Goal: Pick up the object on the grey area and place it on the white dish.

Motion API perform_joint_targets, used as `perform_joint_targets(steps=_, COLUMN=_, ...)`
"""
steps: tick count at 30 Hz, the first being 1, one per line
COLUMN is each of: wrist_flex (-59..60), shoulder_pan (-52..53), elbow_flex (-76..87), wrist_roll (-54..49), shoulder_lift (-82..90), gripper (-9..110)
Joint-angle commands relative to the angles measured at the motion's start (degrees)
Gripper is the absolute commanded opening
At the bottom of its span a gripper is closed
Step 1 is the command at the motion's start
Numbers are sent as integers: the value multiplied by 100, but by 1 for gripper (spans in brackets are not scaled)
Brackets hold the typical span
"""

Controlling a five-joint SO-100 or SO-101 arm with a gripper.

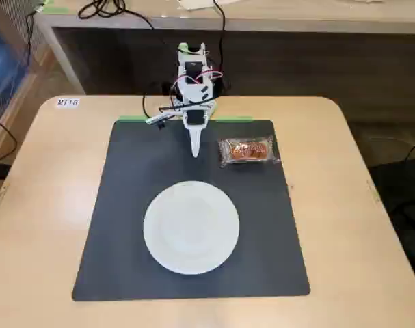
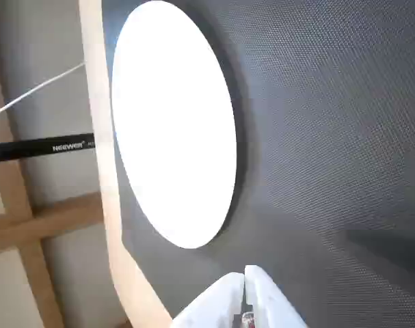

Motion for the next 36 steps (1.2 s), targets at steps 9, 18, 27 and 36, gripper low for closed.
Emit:
perform_joint_targets(steps=9, wrist_flex=-343, shoulder_pan=-149, elbow_flex=211, wrist_roll=167, shoulder_lift=132, gripper=0)
perform_joint_targets(steps=18, wrist_flex=-255, shoulder_pan=-1116, elbow_flex=-1617, wrist_roll=-598, shoulder_lift=-35, gripper=0)
perform_joint_targets(steps=27, wrist_flex=1661, shoulder_pan=-2637, elbow_flex=-7708, wrist_roll=-949, shoulder_lift=-5115, gripper=0)
perform_joint_targets(steps=36, wrist_flex=3076, shoulder_pan=-4175, elbow_flex=-9642, wrist_roll=624, shoulder_lift=-8367, gripper=0)
